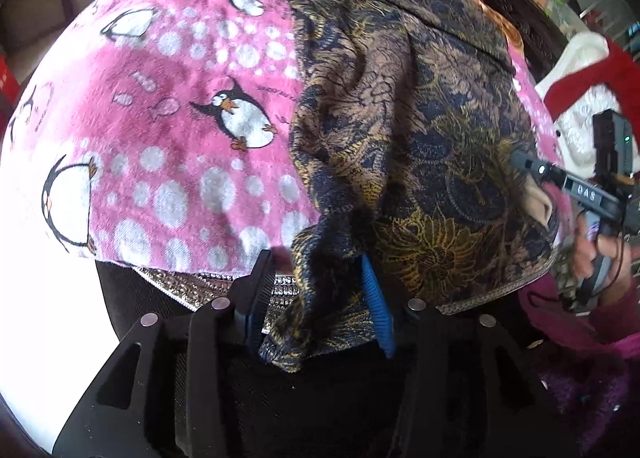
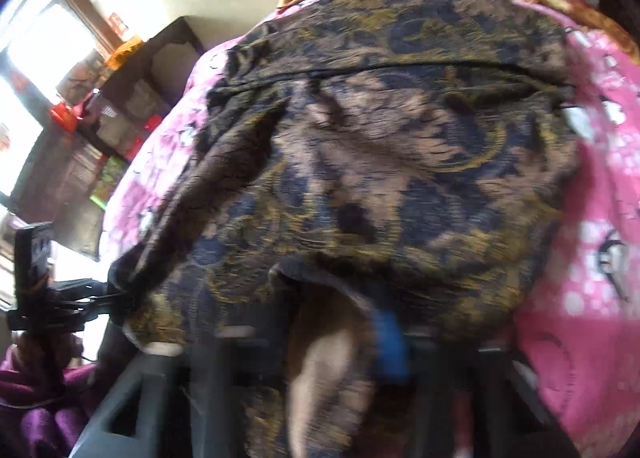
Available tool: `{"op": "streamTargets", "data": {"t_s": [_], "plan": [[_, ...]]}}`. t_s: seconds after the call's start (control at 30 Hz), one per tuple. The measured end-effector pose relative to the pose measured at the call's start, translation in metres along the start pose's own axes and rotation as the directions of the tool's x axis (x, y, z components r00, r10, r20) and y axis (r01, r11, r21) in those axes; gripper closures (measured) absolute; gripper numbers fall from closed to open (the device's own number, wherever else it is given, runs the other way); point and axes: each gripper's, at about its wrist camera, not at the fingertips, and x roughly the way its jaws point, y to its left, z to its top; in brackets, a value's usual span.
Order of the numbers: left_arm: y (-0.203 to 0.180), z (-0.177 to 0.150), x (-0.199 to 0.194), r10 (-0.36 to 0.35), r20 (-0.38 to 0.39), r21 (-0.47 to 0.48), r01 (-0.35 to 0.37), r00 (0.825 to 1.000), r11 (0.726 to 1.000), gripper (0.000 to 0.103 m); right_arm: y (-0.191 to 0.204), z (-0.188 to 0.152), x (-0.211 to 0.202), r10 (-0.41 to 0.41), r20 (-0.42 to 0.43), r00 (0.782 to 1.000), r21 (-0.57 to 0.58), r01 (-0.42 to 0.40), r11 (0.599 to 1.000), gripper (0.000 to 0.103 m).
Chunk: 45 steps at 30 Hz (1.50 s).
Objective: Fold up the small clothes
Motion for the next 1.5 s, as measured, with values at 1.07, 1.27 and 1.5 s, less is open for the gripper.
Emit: {"op": "streamTargets", "data": {"t_s": [1.07,1.27,1.5], "plan": [[0.005,0.061,-0.107,-0.260,0.338,0.028,0.266,0.904,0.964,0.099,-0.091,-0.009,-0.174,0.068,0.461,0.885,0.256,-0.206,0.944,0.099],[0.002,0.143,-0.124,-0.217,0.482,0.074,0.208,0.849,0.975,0.099,-0.107,0.069,-0.165,0.052,0.568,0.821,0.266,-0.243,0.933,0.099],[0.011,0.259,-0.077,-0.137,0.491,0.045,0.132,0.860,0.990,0.099,-0.149,0.163,-0.122,-0.021,0.516,0.857,0.300,-0.158,0.941,0.099]]}}
